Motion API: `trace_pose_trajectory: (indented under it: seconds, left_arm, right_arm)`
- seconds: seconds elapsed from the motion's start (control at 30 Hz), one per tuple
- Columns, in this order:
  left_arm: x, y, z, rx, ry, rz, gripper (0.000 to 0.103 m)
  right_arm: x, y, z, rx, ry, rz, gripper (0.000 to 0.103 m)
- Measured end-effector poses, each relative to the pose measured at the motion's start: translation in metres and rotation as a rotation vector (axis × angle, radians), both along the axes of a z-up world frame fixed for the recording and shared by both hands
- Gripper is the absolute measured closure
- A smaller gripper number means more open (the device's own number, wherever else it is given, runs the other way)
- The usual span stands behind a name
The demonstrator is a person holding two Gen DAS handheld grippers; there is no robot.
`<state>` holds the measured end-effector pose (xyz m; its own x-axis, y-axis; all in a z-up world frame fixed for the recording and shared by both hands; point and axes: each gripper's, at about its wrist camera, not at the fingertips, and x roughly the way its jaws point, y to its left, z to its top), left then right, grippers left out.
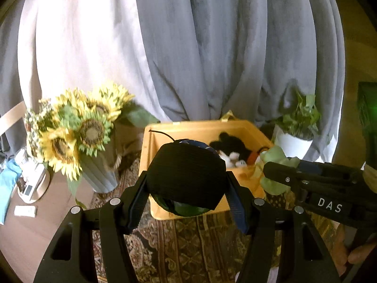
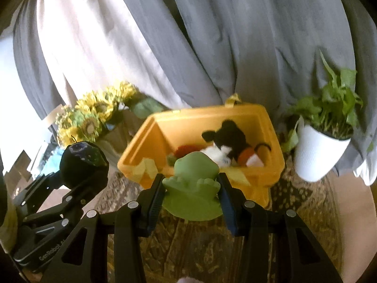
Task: Organize soft objects
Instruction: 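Lift and carry the frog sponge with the right tool over the crate, then open the right tool to drop the frog sponge into the crate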
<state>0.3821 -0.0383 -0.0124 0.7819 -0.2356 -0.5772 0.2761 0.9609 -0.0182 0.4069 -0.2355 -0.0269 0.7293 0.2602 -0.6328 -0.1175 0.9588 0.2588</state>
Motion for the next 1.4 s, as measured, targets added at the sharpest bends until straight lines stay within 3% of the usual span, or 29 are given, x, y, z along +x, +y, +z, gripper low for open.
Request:
trace_pose_trajectory:
  seconds: [0.4, 0.73, 1.03, 1.4]
  left_arm:
    - [0.027, -0.003, 0.024, -0.015, -0.072, 0.012, 0.041]
    - [0.062, -0.001, 0.031, -0.018, -0.083, 0.029, 0.041]
    - [0.106, -0.006, 0.019, 0.001, -0.009, 0.006, 0.041]
    - [0.152, -0.015, -0.007, 0.041, 0.138, -0.033, 0.041]
  right_arm:
    - [0.033, -0.002, 0.023, -0.009, -0.082, -0.008, 0.057]
    - [0.074, -0.003, 0.032, -0.009, -0.099, 0.009, 0.057]
    - [0.12, 0.002, 0.021, -0.012, -0.037, 0.055, 0.057]
    - [0.174, 0.013, -0.018, 0.022, 0.123, 0.115, 0.057]
